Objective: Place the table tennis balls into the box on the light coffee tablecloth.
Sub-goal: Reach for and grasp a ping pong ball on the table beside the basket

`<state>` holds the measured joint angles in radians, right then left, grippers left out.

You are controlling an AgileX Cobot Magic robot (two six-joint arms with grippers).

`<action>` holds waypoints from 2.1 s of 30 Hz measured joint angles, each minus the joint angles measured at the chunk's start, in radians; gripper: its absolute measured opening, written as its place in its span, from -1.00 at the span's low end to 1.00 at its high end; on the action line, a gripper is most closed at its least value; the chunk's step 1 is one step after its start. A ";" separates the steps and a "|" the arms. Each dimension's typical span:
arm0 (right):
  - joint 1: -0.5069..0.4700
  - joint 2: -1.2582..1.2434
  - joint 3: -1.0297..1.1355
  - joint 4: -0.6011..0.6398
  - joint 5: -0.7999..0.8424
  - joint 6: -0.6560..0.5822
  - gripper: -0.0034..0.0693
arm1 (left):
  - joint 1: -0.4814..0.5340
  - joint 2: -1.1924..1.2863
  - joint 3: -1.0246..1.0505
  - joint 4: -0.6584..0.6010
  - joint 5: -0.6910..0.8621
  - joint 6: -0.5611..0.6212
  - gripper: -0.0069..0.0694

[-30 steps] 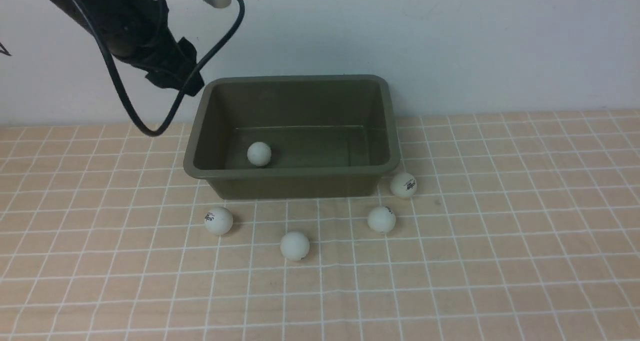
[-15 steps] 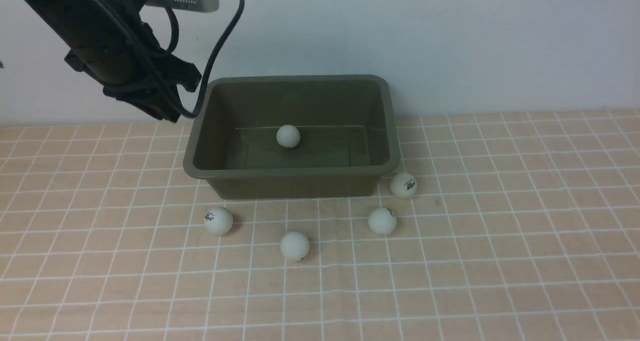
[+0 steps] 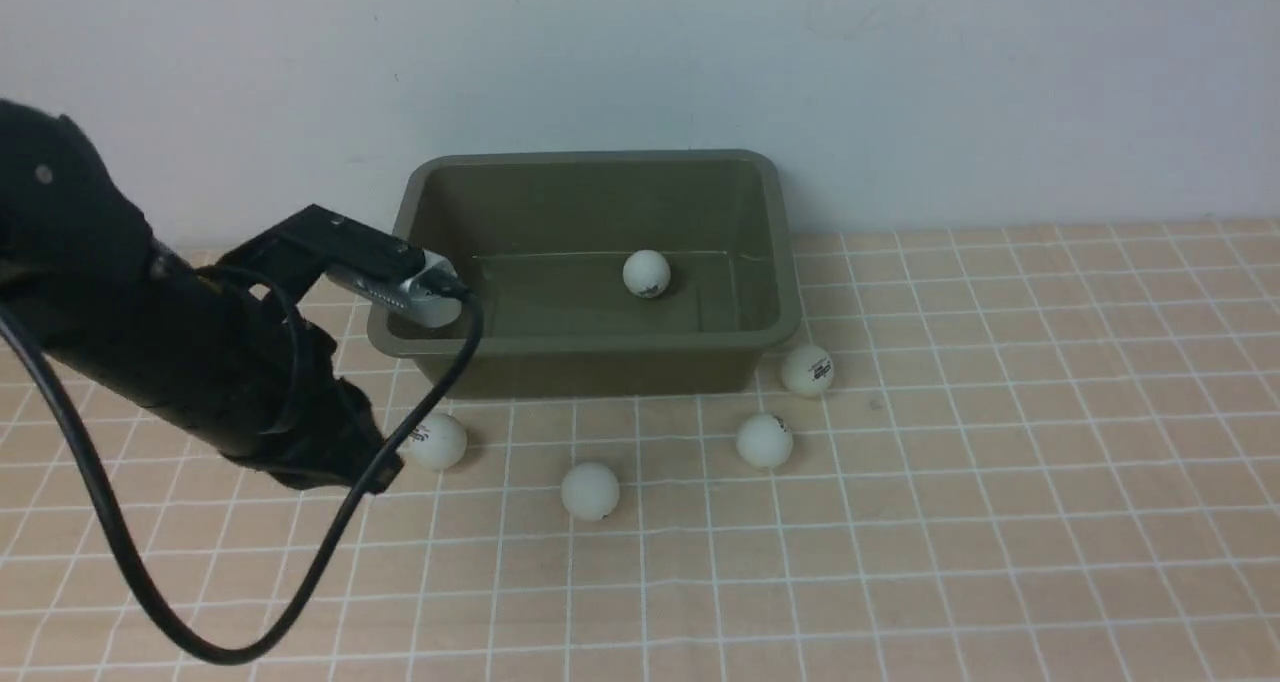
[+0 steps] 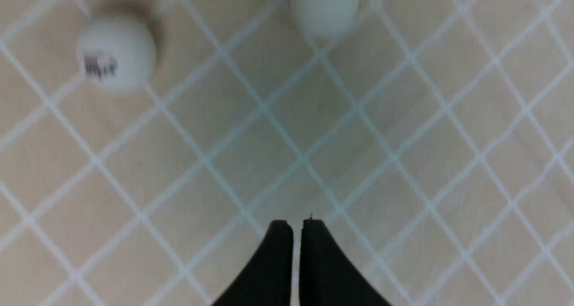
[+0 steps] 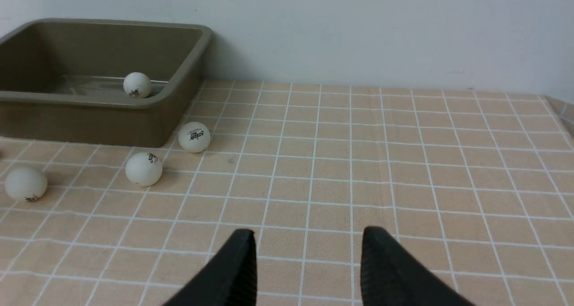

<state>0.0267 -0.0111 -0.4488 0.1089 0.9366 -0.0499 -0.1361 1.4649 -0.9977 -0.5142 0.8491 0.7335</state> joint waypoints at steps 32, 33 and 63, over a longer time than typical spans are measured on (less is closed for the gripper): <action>0.000 0.000 0.000 0.001 0.000 -0.001 -0.07 | 0.000 0.312 0.056 -0.208 -0.550 0.177 0.32; 0.000 0.000 0.000 0.001 0.000 -0.001 -0.07 | 0.000 0.322 0.056 -0.210 -0.557 0.177 0.32; 0.000 0.000 0.000 0.013 0.000 -0.001 -0.07 | -0.006 0.436 0.048 -0.878 -0.636 0.887 0.08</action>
<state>0.0267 -0.0111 -0.4488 0.1224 0.9366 -0.0508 -0.1422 1.9011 -0.9502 -1.3920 0.2131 1.6205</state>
